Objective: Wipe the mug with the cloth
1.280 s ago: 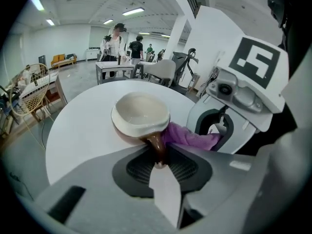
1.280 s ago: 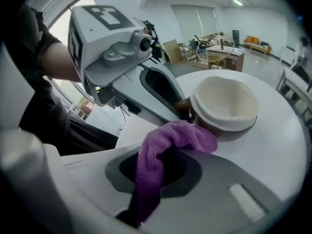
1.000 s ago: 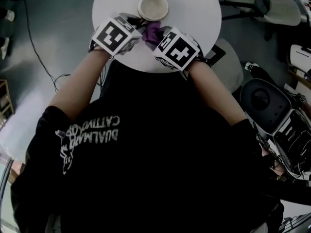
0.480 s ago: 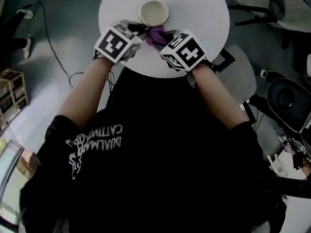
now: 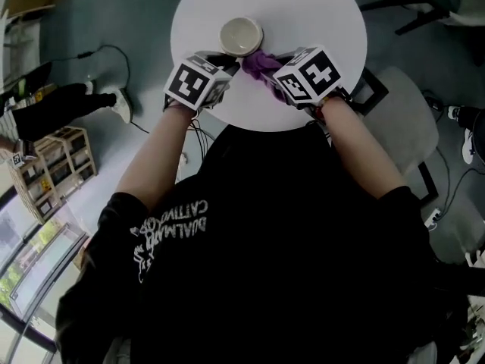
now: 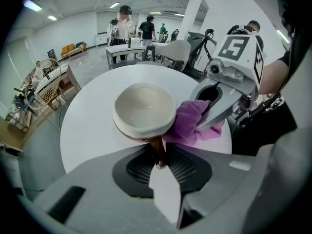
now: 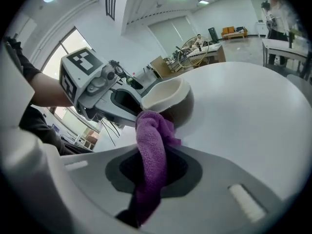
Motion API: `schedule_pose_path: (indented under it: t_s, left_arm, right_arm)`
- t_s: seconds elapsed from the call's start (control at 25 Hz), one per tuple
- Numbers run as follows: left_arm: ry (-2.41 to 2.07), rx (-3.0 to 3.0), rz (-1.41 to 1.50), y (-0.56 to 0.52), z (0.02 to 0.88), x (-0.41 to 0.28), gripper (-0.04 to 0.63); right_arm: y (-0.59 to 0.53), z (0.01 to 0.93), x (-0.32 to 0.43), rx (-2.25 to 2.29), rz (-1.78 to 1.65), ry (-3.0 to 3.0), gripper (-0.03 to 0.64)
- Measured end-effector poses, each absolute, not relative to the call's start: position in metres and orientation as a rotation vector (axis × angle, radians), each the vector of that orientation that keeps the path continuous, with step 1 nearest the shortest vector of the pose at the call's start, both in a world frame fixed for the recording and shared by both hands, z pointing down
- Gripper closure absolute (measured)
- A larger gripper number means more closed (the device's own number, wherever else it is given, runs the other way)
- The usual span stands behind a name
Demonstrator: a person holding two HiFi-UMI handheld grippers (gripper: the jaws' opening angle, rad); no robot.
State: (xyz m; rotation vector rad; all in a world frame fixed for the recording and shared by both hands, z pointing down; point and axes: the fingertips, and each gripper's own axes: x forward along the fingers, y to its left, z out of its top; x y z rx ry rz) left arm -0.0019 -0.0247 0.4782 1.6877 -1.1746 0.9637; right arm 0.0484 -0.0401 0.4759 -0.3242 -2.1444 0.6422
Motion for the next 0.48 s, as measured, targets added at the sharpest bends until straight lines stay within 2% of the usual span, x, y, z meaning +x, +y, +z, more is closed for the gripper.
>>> schedule_pose_path:
  t_s: [0.48]
  left_arm:
    - [-1.031,1.682,1.258,-0.022,0.484,0.004,0.492]
  right_arm:
    - [-0.090,0.476,0.058,-0.159,0.857,-2.188,0.558]
